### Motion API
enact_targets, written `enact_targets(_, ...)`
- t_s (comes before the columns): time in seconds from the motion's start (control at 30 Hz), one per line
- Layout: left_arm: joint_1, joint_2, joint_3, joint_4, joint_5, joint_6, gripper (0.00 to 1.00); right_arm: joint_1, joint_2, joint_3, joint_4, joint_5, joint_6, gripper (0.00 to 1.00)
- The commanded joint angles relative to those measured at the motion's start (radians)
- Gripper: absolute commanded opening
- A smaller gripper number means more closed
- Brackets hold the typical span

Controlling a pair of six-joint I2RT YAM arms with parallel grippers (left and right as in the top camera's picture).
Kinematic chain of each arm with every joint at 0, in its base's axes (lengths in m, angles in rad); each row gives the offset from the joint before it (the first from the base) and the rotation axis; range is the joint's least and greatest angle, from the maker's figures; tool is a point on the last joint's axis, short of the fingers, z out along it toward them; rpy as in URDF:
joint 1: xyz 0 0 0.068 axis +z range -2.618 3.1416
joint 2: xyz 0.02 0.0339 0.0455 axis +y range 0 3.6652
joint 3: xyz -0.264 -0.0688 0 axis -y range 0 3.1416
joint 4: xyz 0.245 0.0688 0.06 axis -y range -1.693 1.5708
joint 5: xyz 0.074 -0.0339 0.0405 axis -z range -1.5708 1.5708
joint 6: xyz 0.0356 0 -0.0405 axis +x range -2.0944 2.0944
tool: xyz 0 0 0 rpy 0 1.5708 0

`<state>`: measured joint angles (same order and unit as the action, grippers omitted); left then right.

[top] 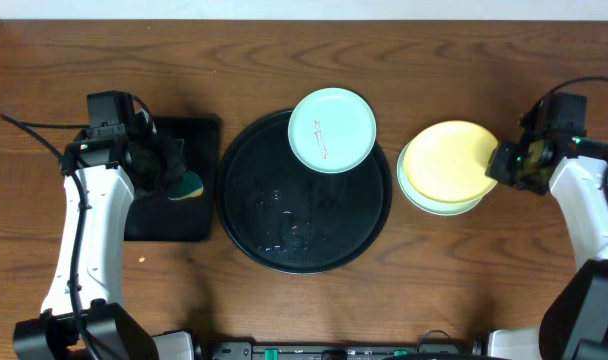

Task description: Clean dirty plates on tray and stack at the side

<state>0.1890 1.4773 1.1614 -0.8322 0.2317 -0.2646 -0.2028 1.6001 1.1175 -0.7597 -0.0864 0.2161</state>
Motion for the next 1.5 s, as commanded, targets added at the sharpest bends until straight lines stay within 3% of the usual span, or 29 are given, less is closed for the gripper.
enact_targets(0.0, 0.003, -0.007, 0.021, -0.001, -0.009, 0.01, 0.07, -0.005, 0.008, -0.047, 0.058, -0.019, -0.011, 0.01)
enact_targets(0.1, 0.003, -0.007, 0.021, -0.002, -0.009, 0.01, 0.08, -0.005, 0.008, -0.052, 0.066, -0.016, -0.012, 0.13)
enact_targets(0.2, 0.003, -0.007, 0.021, -0.002, -0.009, 0.01, 0.08, 0.0, 0.008, -0.051, 0.07, -0.023, -0.012, 0.18)
enact_targets(0.43, 0.003, -0.007, 0.021, -0.001, -0.009, 0.01, 0.07, 0.078, 0.008, -0.007, 0.068, -0.119, -0.027, 0.18)
enact_targets(0.63, 0.003, -0.007, 0.021, -0.001, -0.009, 0.01, 0.07, 0.251, 0.035, 0.148, 0.05, -0.116, -0.034, 0.21)
enact_targets(1.07, 0.003, -0.007, 0.021, 0.007, -0.009, 0.01, 0.07, 0.43, 0.524, 0.71, -0.08, -0.164, -0.194, 0.25)
enact_targets(1.47, 0.003, -0.007, 0.021, 0.01, -0.009, 0.01, 0.07, 0.434, 0.7, 0.787, -0.045, -0.257, -0.26, 0.25)
